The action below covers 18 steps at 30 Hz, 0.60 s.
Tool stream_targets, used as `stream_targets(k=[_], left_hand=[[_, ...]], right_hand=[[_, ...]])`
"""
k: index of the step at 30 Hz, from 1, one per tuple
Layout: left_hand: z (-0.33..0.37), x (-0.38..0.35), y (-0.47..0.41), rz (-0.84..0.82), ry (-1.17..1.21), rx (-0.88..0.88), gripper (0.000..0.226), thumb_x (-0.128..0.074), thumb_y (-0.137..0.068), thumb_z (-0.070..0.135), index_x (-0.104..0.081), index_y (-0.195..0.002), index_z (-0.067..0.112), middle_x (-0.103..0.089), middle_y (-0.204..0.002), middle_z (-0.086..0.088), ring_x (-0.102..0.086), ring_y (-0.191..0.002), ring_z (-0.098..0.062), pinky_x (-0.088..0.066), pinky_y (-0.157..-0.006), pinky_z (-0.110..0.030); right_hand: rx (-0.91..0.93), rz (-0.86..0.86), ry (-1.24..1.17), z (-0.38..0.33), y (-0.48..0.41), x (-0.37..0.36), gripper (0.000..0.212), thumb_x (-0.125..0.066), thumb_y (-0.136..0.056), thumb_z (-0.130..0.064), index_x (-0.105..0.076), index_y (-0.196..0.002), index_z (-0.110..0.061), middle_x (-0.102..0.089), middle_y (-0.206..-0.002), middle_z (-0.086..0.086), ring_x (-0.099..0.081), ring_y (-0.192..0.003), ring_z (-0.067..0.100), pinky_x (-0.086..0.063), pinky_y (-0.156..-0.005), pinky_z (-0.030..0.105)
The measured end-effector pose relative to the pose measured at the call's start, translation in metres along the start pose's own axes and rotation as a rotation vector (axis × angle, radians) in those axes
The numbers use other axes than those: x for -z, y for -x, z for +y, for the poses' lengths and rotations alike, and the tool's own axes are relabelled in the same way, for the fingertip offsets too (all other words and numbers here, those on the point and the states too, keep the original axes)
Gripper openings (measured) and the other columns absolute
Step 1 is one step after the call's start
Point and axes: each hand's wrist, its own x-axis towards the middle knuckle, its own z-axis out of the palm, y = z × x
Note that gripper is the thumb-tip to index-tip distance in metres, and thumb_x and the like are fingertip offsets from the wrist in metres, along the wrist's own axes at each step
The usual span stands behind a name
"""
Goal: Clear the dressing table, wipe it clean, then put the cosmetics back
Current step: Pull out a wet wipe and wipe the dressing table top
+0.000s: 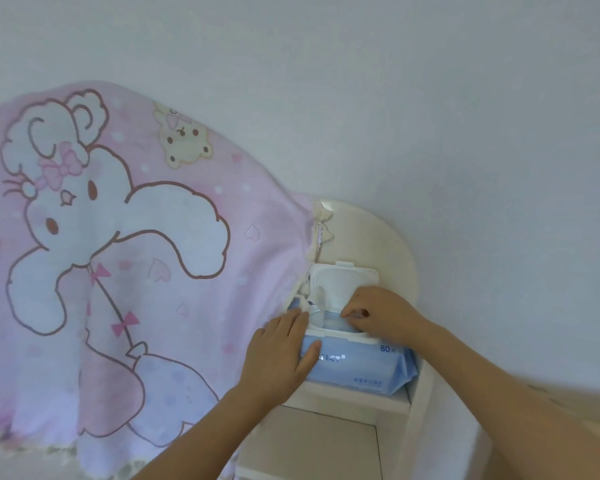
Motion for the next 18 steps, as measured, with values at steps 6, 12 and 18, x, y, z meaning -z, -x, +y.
stream_targets(k=[6,12,18], left_hand=[[-0.002,-0.003,0.001,-0.002,-0.023,-0.006,0.047,-0.036,-0.082,0.044,-0.065,-0.103,0.014,-0.069,-0.104,-0.001,-0.068,-0.080,-0.012,-0.051,-0.057,-0.021],[-0.002,-0.004,0.000,-0.017,-0.024,0.008,0.048,-0.036,-0.082,0.043,-0.066,-0.104,0.012,-0.069,-0.105,-0.003,-0.068,-0.080,-0.013,-0.051,-0.055,-0.021],[-0.001,0.000,0.001,-0.095,-0.006,0.007,0.049,-0.036,-0.083,0.043,-0.065,-0.107,0.011,-0.069,-0.107,-0.005,-0.069,-0.084,-0.015,-0.051,-0.055,-0.021]], right_hand=[[0.049,-0.009,0.067,0.005,-0.001,-0.005,0.018,-0.056,-0.088,-0.018,-0.071,-0.096,-0.013,-0.050,-0.083,-0.008,-0.047,-0.086,0.011,-0.042,-0.082,0.031],[0.104,-0.068,0.317,0.004,-0.008,-0.002,0.022,-0.048,-0.088,-0.020,-0.068,-0.088,-0.009,-0.059,-0.095,0.003,-0.056,-0.088,0.020,-0.042,-0.066,0.032],[0.310,0.004,0.516,0.001,-0.014,-0.004,0.025,-0.045,-0.088,-0.011,-0.064,-0.072,-0.006,-0.053,-0.077,0.005,-0.056,-0.074,0.024,-0.017,-0.047,0.019]])
